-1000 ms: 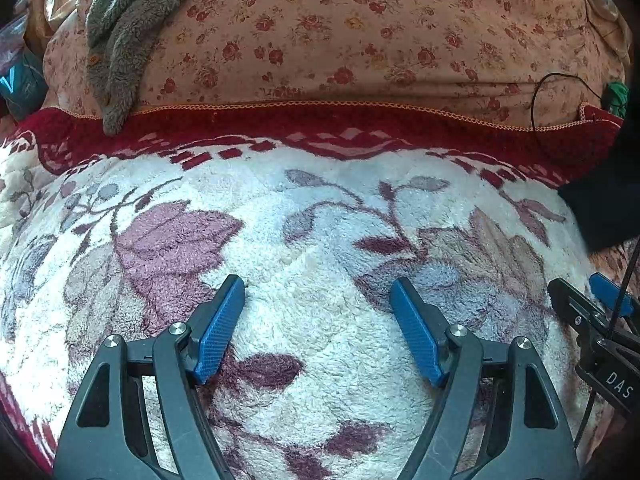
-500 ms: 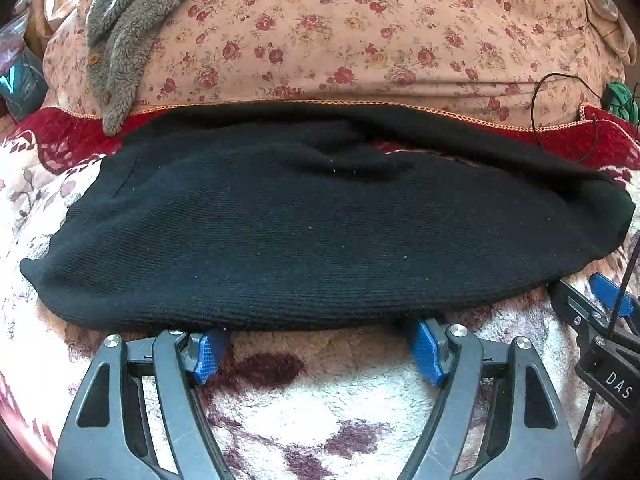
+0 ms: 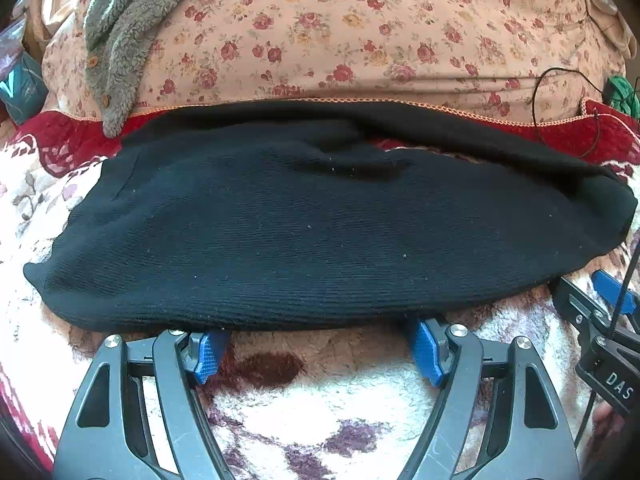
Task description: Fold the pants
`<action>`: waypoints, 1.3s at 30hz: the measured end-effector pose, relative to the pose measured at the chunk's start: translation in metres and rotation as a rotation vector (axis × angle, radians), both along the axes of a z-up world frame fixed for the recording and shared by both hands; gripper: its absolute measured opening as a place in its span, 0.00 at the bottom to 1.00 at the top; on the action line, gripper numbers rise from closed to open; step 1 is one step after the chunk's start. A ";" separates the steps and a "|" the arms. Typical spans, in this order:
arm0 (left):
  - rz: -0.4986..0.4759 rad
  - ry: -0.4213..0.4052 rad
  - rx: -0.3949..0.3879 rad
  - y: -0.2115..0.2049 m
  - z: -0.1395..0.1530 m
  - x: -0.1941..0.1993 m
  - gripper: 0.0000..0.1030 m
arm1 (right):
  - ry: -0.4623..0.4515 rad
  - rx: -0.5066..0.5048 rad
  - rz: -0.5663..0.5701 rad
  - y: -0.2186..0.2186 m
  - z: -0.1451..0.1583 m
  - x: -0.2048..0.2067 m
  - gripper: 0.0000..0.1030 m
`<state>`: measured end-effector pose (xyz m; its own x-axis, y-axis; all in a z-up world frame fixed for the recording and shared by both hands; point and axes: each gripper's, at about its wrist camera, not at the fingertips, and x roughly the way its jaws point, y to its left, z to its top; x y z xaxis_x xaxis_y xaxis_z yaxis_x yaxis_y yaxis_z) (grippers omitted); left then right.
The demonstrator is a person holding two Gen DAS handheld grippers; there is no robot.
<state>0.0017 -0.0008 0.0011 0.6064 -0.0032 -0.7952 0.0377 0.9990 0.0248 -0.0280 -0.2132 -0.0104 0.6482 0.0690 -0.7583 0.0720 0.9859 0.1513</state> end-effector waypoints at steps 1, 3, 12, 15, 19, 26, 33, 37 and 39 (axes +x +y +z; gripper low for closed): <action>-0.023 0.006 0.006 0.001 0.002 -0.001 0.74 | 0.002 -0.007 0.000 0.001 -0.001 0.000 0.78; -0.047 0.016 0.015 0.004 0.006 -0.005 0.74 | 0.012 -0.042 0.000 0.005 0.000 0.002 0.78; -0.015 -0.066 -0.086 0.025 0.028 -0.033 0.74 | 0.041 0.111 0.044 -0.004 0.010 -0.019 0.77; 0.001 -0.051 -0.086 0.032 0.035 -0.036 0.74 | 0.019 0.167 0.038 -0.004 0.012 -0.029 0.77; 0.025 -0.072 -0.090 0.045 0.043 -0.043 0.74 | 0.032 0.192 0.028 -0.009 0.015 -0.038 0.77; 0.070 -0.052 -0.121 0.071 0.049 -0.043 0.74 | 0.064 0.223 -0.005 -0.024 0.014 -0.043 0.77; 0.102 -0.033 -0.115 0.081 0.051 -0.045 0.74 | 0.043 0.215 -0.002 -0.022 0.020 -0.047 0.77; 0.105 -0.023 -0.115 0.081 0.051 -0.045 0.74 | 0.029 0.209 -0.004 -0.023 0.021 -0.048 0.77; 0.104 -0.015 -0.119 0.080 0.052 -0.045 0.74 | 0.031 0.204 -0.003 -0.022 0.023 -0.047 0.77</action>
<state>-0.0431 0.0794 0.0528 0.6198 -0.0333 -0.7840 -0.0652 0.9935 -0.0938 -0.0755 -0.2355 0.0123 0.6254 0.2208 -0.7484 0.0829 0.9349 0.3451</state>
